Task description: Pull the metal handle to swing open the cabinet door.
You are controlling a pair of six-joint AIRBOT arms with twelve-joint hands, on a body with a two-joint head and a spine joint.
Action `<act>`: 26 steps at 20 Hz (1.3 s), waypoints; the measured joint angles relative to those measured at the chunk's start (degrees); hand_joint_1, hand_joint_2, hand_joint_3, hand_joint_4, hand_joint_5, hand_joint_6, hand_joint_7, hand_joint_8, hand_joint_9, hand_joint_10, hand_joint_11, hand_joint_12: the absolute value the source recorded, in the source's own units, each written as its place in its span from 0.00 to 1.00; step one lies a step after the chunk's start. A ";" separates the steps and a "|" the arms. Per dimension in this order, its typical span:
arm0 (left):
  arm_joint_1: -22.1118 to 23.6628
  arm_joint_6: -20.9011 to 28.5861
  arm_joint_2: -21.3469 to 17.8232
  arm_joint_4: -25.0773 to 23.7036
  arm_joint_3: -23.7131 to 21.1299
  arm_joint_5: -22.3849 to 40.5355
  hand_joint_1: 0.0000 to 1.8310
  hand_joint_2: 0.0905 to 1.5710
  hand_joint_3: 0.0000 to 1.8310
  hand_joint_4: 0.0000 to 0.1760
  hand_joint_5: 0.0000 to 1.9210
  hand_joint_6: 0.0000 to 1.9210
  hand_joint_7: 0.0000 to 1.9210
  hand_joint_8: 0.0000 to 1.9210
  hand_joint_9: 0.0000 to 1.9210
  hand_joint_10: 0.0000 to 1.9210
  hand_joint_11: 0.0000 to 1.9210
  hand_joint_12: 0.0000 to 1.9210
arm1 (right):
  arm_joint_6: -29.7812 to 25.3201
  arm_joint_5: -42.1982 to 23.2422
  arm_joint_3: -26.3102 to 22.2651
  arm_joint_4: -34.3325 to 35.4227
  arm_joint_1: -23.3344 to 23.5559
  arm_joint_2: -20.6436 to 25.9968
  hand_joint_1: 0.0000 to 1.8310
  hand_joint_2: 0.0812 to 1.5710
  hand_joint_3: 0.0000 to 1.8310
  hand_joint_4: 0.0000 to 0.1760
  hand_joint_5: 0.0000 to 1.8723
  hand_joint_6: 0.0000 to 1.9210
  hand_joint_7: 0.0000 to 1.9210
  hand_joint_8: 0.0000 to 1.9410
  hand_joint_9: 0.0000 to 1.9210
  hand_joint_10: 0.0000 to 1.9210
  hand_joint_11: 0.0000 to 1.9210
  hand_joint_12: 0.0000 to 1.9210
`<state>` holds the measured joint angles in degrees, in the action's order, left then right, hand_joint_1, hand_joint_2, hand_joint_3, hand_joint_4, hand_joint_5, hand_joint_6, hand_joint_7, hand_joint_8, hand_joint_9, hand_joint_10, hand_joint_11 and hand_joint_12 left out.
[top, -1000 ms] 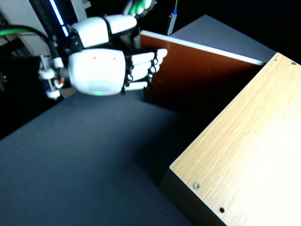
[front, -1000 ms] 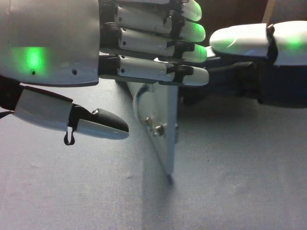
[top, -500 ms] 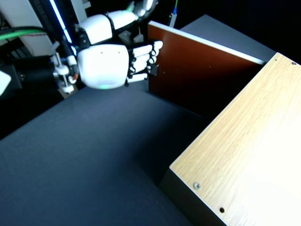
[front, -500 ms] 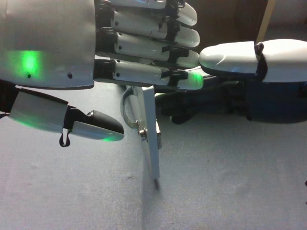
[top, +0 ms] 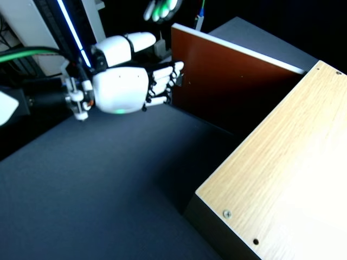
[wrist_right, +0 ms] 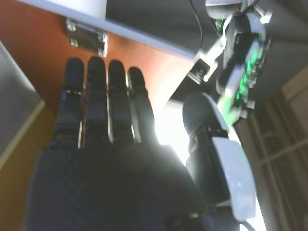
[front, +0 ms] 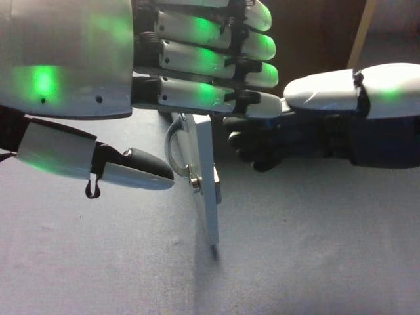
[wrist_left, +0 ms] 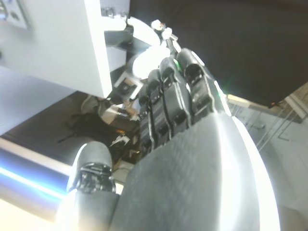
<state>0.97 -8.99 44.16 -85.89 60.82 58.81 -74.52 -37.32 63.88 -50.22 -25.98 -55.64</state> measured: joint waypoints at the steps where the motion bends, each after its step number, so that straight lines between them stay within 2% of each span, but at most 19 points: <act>1: 0.00 -0.02 0.00 -0.07 0.00 -0.04 0.00 0.88 0.00 0.00 0.14 0.00 0.17 0.00 0.15 0.00 0.00 0.32 | 0.00 0.02 0.20 0.48 0.00 0.22 0.00 0.86 0.00 0.00 0.16 0.00 0.18 0.00 0.17 0.00 0.00 0.45; 7: 0.00 0.00 0.00 -0.04 0.00 0.00 0.00 0.88 0.00 0.00 0.14 0.00 0.16 0.00 0.15 0.00 0.00 0.31 | -0.02 -0.17 -0.13 1.16 0.00 0.04 0.00 0.86 0.00 0.00 0.18 0.00 0.19 0.00 0.18 0.00 0.00 0.48; 13: 0.00 0.00 0.00 -0.04 0.00 -0.04 0.01 0.88 0.00 0.00 0.14 0.00 0.17 0.00 0.15 0.00 0.00 0.33 | -0.02 -0.46 -1.07 -0.79 0.00 -3.17 0.00 0.86 0.00 0.00 0.18 0.00 0.19 0.00 0.18 0.00 0.00 0.48; 26: 0.00 0.00 0.00 0.00 0.00 0.07 0.01 0.88 0.00 0.00 0.15 0.00 0.17 0.00 0.15 0.00 0.00 0.35 | -0.04 -0.17 -2.16 1.09 0.00 -6.97 0.00 0.86 0.00 0.00 0.18 0.00 0.19 0.00 0.18 0.00 0.00 0.49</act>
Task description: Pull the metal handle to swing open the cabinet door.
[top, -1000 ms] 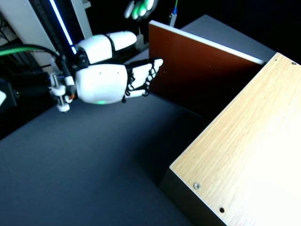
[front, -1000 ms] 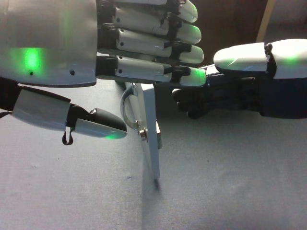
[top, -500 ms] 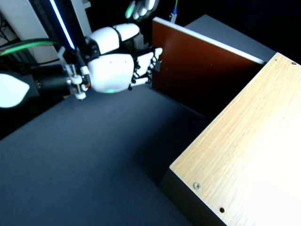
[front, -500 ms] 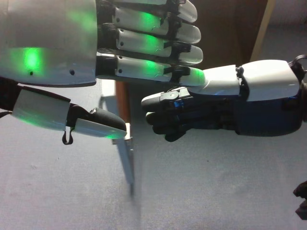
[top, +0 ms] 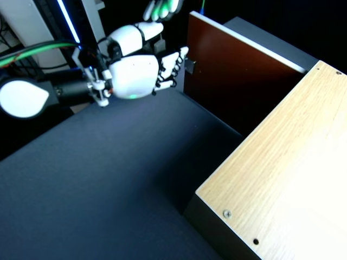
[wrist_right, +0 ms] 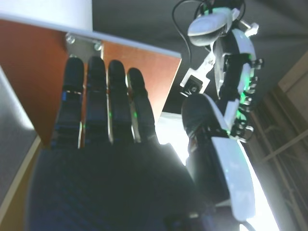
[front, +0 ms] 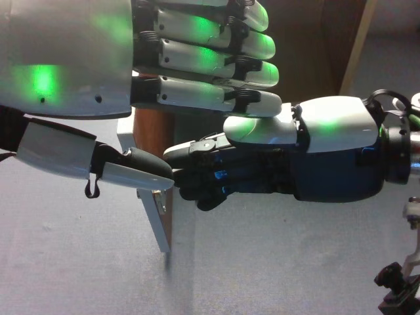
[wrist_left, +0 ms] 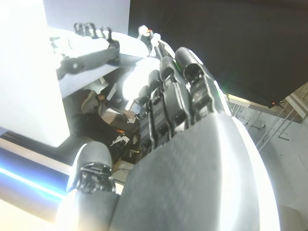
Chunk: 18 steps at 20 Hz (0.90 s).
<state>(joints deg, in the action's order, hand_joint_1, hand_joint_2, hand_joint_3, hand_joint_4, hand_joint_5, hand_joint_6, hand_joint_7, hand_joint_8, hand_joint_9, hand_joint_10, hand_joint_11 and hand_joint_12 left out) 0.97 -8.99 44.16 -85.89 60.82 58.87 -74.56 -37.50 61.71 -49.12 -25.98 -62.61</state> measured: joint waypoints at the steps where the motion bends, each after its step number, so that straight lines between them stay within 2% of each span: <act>1: 0.00 0.00 0.00 0.00 0.00 0.00 0.01 0.88 0.00 0.00 0.15 0.00 0.17 0.00 0.15 0.00 0.00 0.35 | 0.00 0.11 -0.17 0.00 0.00 0.00 0.00 0.86 0.00 0.00 0.19 0.00 0.19 0.00 0.18 0.00 0.00 0.49; 14: 0.00 0.00 0.00 -0.02 0.00 -0.04 0.00 0.88 0.00 0.00 0.15 0.00 0.17 0.00 0.15 0.00 0.00 0.34 | 2.29 0.48 -4.52 0.31 -0.50 -0.39 0.00 0.86 0.00 0.00 0.18 0.00 0.19 0.00 0.17 0.00 0.00 0.48; 18: 0.00 -0.02 0.00 -0.02 0.00 -0.09 0.00 0.88 0.00 0.00 0.15 0.00 0.17 0.00 0.15 0.00 0.00 0.34 | 3.28 1.01 -4.52 0.20 -1.11 -0.33 0.00 0.86 0.00 0.00 0.18 0.00 0.19 0.00 0.18 0.00 0.00 0.48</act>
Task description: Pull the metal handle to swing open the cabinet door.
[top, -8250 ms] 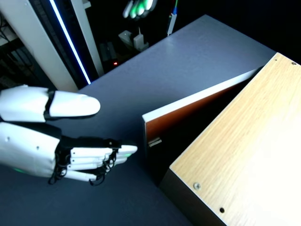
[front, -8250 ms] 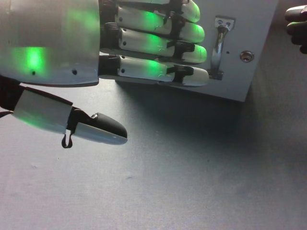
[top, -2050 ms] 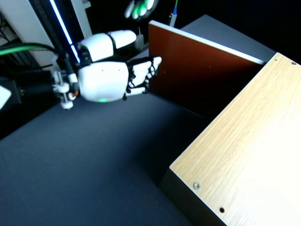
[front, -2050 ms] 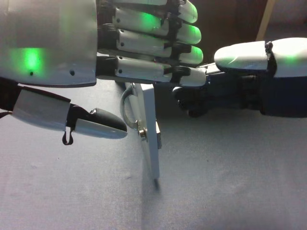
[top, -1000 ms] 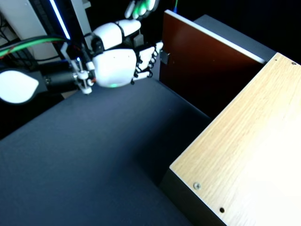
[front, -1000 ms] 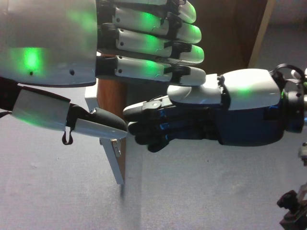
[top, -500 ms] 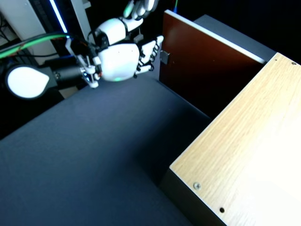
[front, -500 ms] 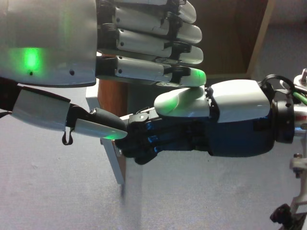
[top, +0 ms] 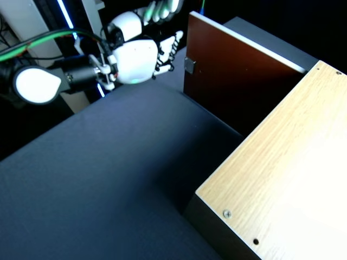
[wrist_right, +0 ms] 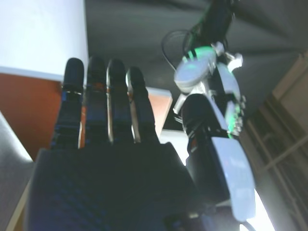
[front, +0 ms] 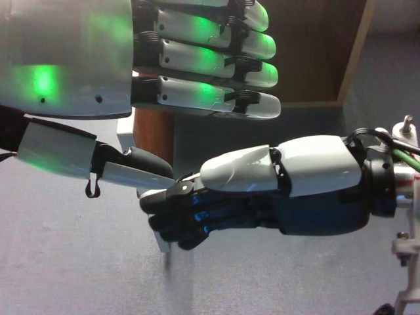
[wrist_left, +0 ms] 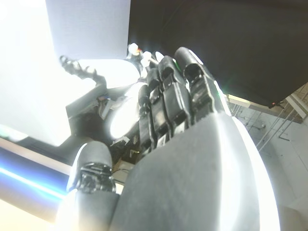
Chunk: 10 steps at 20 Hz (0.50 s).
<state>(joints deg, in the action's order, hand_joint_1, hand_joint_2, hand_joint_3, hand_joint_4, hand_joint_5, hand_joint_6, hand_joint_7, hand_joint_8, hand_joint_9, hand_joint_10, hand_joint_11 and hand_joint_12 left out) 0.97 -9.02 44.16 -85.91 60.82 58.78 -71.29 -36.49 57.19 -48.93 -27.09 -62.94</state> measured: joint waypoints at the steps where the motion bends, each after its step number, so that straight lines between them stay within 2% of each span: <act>1: 0.00 0.02 0.00 -0.02 0.00 0.00 0.00 0.88 0.00 0.00 0.15 0.00 0.17 0.00 0.15 0.00 0.00 0.34 | 0.02 -0.11 0.11 0.46 0.00 0.37 0.00 0.86 0.00 0.00 0.18 0.00 0.19 0.00 0.18 0.00 0.00 0.48; 10: 0.00 0.02 0.00 0.00 0.00 0.02 0.00 0.88 0.00 0.00 0.15 0.00 0.17 0.00 0.15 0.00 0.00 0.34 | 0.17 -2.75 1.99 0.66 -1.79 4.42 0.00 0.86 0.00 0.00 0.18 0.00 0.19 0.00 0.18 0.00 0.00 0.48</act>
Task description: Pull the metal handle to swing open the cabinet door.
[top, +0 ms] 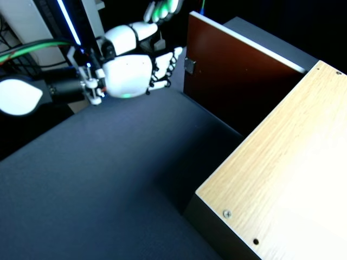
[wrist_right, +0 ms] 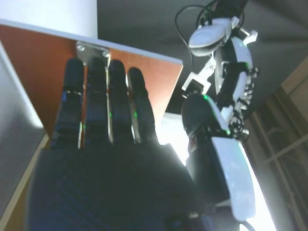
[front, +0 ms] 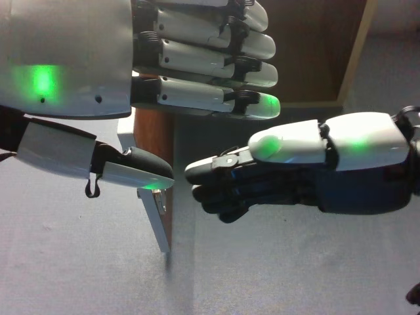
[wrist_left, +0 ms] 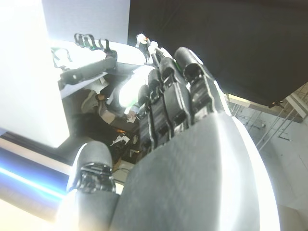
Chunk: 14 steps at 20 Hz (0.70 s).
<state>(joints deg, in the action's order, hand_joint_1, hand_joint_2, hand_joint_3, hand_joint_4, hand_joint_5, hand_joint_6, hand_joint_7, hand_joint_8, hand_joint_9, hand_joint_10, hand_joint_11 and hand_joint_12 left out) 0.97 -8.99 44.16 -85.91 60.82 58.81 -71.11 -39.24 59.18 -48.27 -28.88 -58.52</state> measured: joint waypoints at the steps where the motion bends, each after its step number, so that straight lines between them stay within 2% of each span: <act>1: 0.00 0.00 0.00 -0.02 0.00 -0.02 0.01 0.88 0.00 0.00 0.15 0.00 0.17 0.00 0.15 0.00 0.00 0.34 | -0.02 -0.59 0.52 0.11 -0.28 0.11 0.00 0.86 0.00 0.00 0.18 0.00 0.19 0.00 0.18 0.00 0.00 0.49; 9: 0.00 0.00 0.00 -0.02 0.00 -0.02 0.02 0.88 0.00 0.00 0.15 0.00 0.17 0.00 0.16 0.00 0.00 0.35 | 1.60 -2.08 6.10 -0.37 -0.72 -1.62 0.00 0.86 0.00 0.00 0.18 0.00 0.19 0.00 0.18 0.00 0.00 0.48; 14: 0.00 0.00 0.00 0.00 0.00 0.00 0.01 0.88 0.00 0.00 0.15 0.00 0.17 0.00 0.15 0.00 0.00 0.35 | 7.02 -1.99 9.64 -0.13 -1.81 -1.97 0.00 0.86 0.00 0.00 0.18 0.00 0.19 0.00 0.18 0.00 0.00 0.49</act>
<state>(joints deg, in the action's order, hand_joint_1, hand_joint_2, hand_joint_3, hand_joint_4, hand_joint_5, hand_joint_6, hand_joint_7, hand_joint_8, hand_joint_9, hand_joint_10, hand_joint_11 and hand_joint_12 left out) 0.97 -8.99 44.16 -85.91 60.82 58.81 -64.10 -41.23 68.82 -48.40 -30.70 -60.49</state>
